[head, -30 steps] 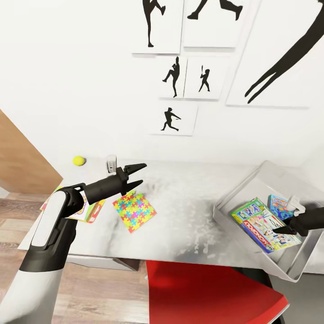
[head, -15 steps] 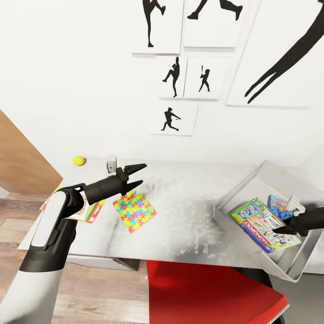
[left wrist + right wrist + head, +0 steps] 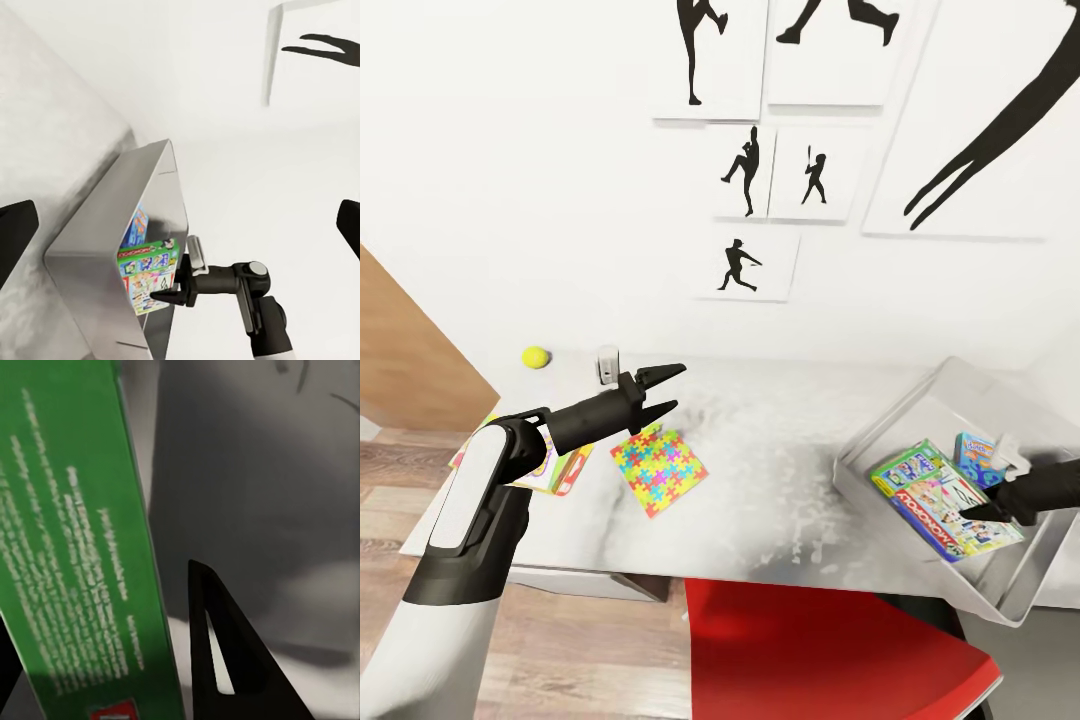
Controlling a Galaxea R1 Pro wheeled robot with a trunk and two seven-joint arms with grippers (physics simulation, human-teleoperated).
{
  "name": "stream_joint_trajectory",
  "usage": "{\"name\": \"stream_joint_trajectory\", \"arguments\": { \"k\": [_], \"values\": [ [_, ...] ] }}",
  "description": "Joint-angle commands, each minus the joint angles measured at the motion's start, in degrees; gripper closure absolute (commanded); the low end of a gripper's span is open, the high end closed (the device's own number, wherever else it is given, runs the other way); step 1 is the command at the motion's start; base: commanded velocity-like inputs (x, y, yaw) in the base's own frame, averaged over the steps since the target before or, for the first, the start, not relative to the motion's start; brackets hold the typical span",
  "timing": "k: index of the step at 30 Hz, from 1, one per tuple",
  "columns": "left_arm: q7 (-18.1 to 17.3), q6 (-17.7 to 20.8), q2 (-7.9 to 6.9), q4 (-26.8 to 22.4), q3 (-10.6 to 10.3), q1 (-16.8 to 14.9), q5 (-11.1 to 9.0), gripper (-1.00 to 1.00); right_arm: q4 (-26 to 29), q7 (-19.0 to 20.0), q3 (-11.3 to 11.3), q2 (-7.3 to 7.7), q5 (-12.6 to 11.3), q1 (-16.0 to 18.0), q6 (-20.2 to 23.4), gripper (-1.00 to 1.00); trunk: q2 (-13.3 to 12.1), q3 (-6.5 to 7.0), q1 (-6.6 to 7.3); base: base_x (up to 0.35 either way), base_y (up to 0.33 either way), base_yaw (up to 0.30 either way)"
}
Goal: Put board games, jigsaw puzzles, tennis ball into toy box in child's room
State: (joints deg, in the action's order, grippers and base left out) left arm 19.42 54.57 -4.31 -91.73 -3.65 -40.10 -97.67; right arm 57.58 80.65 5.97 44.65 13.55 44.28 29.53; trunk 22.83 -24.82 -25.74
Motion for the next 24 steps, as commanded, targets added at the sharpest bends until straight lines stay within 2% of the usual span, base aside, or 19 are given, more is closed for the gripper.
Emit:
{"name": "stream_joint_trajectory", "arguments": {
  "k": [1,3,4,24],
  "values": [
    [0.56,0.01,-0.04,-0.03,-0.05,-0.06,-0.60,-1.00,0.04,0.30,0.07,-0.07,0.15,0.02,0.71,1.00,0.09,-0.10,-0.04,0.000,0.000,0.000],
    [0.56,0.01,-0.04,-0.03,-0.05,-0.06,-0.60,-1.00,0.06,0.30,0.08,-0.17,0.15,0.02,0.71,1.00,0.09,-0.10,-0.04,0.000,0.000,0.000],
    [0.56,0.01,-0.05,-0.03,-0.05,-0.06,-0.60,-1.00,0.04,0.30,0.08,-0.21,0.15,0.02,0.71,-1.00,0.09,-0.10,-0.04,0.000,0.000,0.000],
    [0.57,0.01,-0.01,-0.03,-0.05,-0.09,-0.63,-1.00,0.09,0.30,-0.19,-0.35,0.07,0.02,0.73,-1.00,0.09,-0.10,-0.04,0.000,0.000,0.000]
  ]
}}
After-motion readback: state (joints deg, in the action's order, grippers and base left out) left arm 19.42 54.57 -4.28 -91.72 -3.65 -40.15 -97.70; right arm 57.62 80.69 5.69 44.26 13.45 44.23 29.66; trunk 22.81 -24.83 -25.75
